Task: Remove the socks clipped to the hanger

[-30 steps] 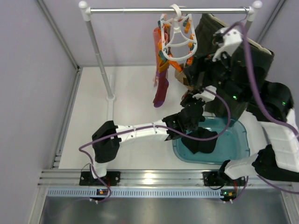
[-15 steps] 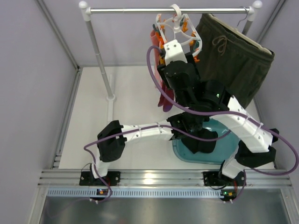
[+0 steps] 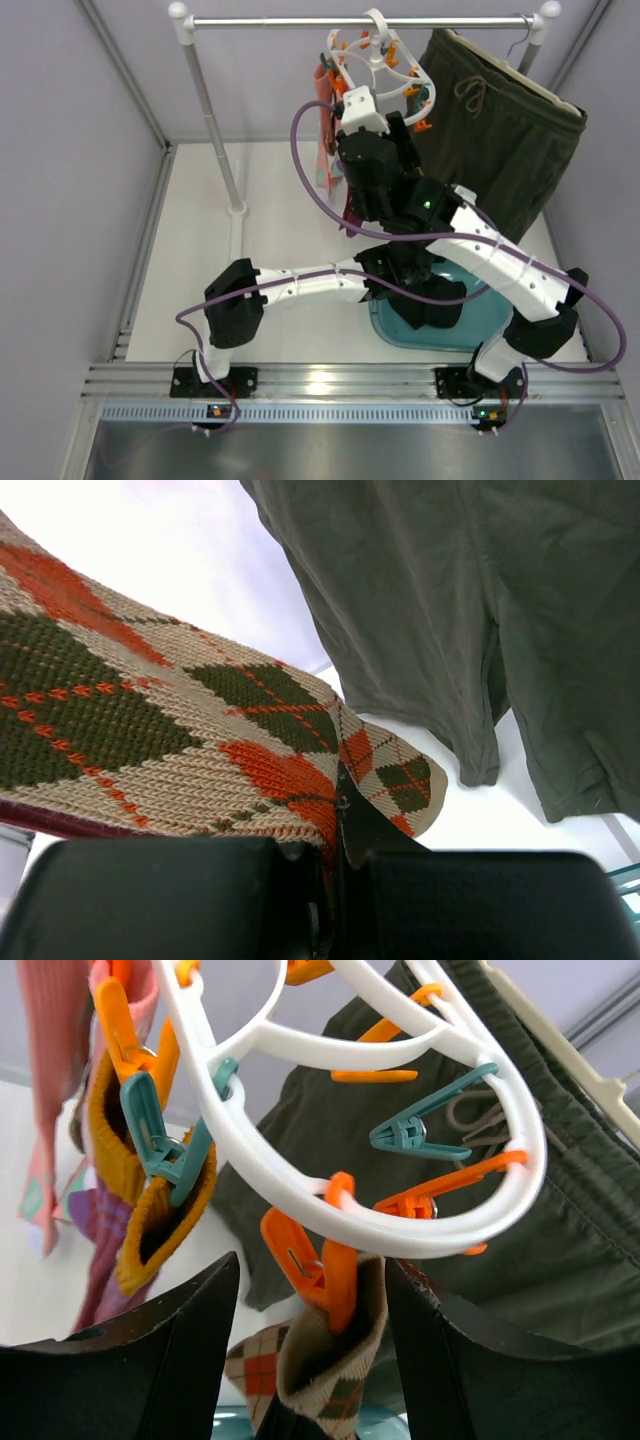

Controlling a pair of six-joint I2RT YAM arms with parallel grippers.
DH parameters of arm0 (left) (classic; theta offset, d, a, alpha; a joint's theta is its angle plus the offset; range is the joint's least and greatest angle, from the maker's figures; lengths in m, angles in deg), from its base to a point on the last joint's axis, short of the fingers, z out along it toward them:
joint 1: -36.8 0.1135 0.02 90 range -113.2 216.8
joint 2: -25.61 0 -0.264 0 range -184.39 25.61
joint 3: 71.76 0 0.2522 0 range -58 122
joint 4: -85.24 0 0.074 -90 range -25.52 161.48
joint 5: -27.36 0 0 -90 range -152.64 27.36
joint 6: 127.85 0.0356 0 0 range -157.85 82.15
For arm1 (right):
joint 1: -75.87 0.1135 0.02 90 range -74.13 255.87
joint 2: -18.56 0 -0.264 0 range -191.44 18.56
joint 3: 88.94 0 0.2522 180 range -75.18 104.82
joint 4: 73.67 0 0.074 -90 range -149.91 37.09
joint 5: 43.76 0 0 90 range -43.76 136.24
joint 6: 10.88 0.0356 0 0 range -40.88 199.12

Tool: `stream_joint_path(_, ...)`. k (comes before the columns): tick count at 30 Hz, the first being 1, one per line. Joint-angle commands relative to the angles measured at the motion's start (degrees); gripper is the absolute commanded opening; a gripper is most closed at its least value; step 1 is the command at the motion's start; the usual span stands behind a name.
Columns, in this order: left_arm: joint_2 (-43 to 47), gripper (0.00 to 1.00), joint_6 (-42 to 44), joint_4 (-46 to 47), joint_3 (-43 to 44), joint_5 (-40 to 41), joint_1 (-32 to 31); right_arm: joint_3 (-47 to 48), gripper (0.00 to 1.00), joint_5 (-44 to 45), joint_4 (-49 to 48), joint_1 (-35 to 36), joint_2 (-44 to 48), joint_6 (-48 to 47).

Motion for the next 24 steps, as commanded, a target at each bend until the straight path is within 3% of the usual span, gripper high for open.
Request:
stream_joint_path(1,4.5,0.0,-1.5,2.4,-1.1,-1.4,-0.5,-4.5,0.57,4.5,-14.3,-1.4,1.9,-6.6)
stream_joint_path(5,5.5,0.0,-2.2,2.4,-2.0,-1.9,-0.5,-5.3,0.56,4.3,-15.1,-2.1,1.2,-6.5)
stream_joint_path(8,5.9,0.0,-2.4,2.4,-2.2,-2.2,-0.5,-5.6,0.45,4.5,-16.9,-2.2,0.9,-7.4)
stream_joint_path(9,5.9,0.0,-2.5,2.4,-2.3,-2.3,-0.5,-5.4,0.35,4.4,-17.4,-2.2,0.7,-7.6)
stream_joint_path(15,5.5,0.0,-4.3,2.3,-3.9,-2.8,-0.4,-4.5,0.12,4.3,-18.3,-2.2,0.2,-8.8)
stream_joint_path(17,6.3,0.0,-6.6,2.1,-7.0,-3.1,-0.4,-4.7,0.09,3.9,-18.3,-2.2,0.5,-8.3)
stream_joint_path(20,10.8,0.0,-12.8,2.1,-15.4,-4.7,-0.7,-4.6,0.11,2.0,-16.7,-2.2,1.7,-6.3)
stream_joint_path(22,15.2,0.0,-16.2,2.0,-18.9,-6.9,-1.3,-4.4,0.23,-0.2,-14.4,-2.2,2.5,-2.9)
stream_joint_path(23,16.5,0.0,-18.9,2.0,-20.7,-7.9,-1.5,-4.4,0.32,-2.3,-12.4,-2.3,3.2,-1.8)
stream_joint_path(24,17.8,0.0,-20.1,1.9,-23.0,-8.7,-2.0,-4.2,0.53,-3.5,-11.0,-2.3,3.4,-0.7)
